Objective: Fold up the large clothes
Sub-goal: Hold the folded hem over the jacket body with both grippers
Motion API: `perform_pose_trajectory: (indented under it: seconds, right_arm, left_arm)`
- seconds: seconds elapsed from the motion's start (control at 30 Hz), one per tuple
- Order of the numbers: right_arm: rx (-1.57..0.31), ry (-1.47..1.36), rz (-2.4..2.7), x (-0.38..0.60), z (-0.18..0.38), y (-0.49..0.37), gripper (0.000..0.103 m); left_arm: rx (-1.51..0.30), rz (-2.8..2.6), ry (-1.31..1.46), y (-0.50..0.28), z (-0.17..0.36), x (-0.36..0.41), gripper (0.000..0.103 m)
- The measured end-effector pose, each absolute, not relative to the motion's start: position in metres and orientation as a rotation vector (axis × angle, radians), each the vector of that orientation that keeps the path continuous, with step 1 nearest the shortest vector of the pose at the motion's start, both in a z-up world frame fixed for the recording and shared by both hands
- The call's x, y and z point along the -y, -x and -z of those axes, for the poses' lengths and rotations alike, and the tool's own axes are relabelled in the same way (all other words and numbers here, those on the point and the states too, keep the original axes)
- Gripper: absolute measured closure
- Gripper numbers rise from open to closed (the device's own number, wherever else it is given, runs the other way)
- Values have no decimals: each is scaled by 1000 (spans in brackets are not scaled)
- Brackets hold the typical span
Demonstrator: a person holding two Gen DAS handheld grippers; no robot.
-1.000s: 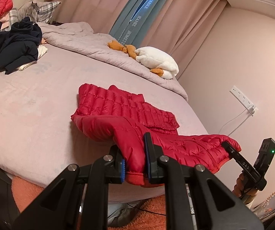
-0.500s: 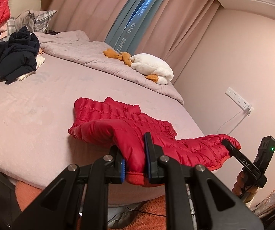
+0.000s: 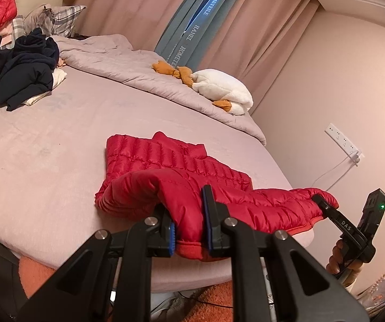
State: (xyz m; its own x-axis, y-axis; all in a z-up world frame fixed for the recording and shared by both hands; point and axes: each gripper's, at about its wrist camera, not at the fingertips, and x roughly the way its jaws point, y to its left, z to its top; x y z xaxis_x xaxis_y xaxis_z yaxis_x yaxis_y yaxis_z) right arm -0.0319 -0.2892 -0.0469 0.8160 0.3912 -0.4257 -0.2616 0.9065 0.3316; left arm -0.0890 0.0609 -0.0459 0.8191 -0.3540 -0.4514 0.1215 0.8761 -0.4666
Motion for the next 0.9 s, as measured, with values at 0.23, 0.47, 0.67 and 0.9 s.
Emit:
perform_pose_trajectory:
  seconds: [0.23, 0.47, 0.67, 0.9]
  right_arm:
    - [-559, -287, -327, 290, 46, 11, 89]
    - [-634, -272, -260, 278, 41, -14, 89]
    - [-664, -233, -221, 268, 42, -27, 89]
    - [-688, -237, -190, 266, 47, -43, 89]
  left_arm:
    - [-572, 244, 442, 69, 42, -60, 87]
    - [-619, 223, 429, 40, 38, -60, 87]
    - [-668, 203, 403, 20, 47, -62, 87]
    - [-687, 206, 401, -1, 49, -64, 87]
